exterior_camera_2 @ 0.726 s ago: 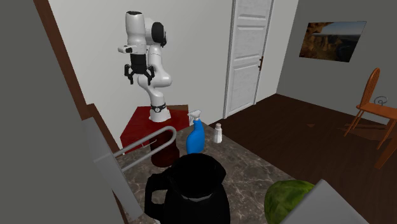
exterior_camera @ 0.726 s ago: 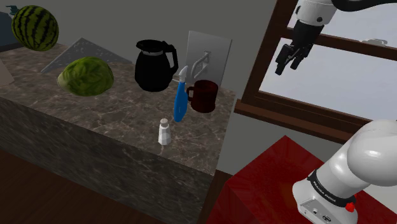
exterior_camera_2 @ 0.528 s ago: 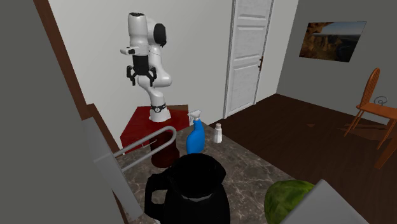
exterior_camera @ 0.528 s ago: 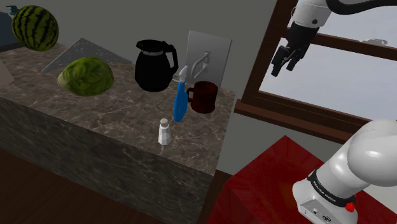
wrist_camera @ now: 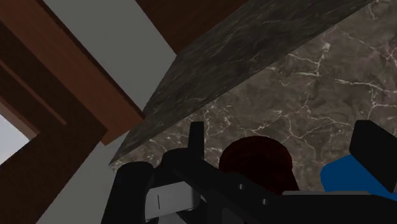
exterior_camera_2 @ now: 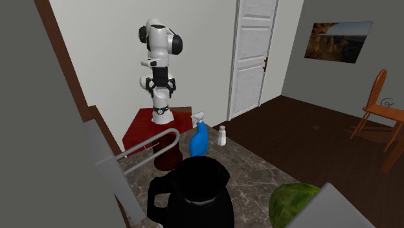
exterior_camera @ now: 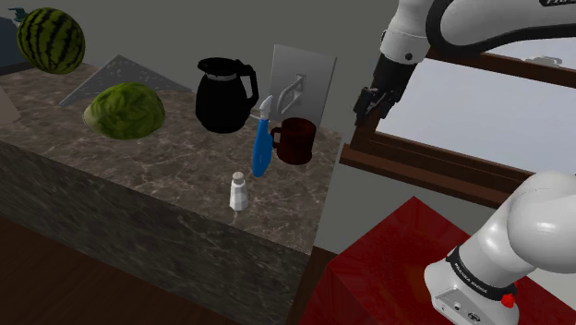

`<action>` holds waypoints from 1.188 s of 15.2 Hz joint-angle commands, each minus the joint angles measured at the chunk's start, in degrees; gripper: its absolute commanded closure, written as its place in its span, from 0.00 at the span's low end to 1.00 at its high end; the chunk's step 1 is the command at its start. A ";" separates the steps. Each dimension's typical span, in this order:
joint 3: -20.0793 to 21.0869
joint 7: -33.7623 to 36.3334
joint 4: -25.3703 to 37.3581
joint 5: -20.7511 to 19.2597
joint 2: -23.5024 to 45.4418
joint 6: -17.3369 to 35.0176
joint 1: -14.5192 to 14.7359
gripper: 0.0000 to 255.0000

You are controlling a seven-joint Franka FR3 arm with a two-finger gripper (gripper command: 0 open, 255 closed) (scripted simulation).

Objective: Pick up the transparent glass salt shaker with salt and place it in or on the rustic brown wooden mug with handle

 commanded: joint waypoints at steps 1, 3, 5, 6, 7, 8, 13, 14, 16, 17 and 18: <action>1.76 1.52 -0.18 0.77 1.81 2.65 0.99 0.00; 3.57 3.10 0.12 1.29 4.33 5.43 1.83 0.00; 5.41 4.72 0.68 1.58 7.04 8.16 2.56 0.00; 6.33 5.56 1.06 1.63 8.47 9.49 2.90 0.00; 7.26 6.42 1.50 1.61 9.93 10.80 3.19 0.00; 8.19 7.30 2.00 1.51 11.44 12.08 3.47 0.00; 12.83 12.26 5.45 -0.35 19.55 17.95 4.46 0.00; 13.75 13.38 6.33 -1.03 21.28 18.99 4.59 0.00; 15.50 15.79 8.26 -2.76 24.85 20.91 4.89 0.00; 16.32 17.08 9.32 -3.81 26.69 21.78 5.05 0.00; 17.09 18.42 10.45 -4.98 28.56 22.58 5.26 0.00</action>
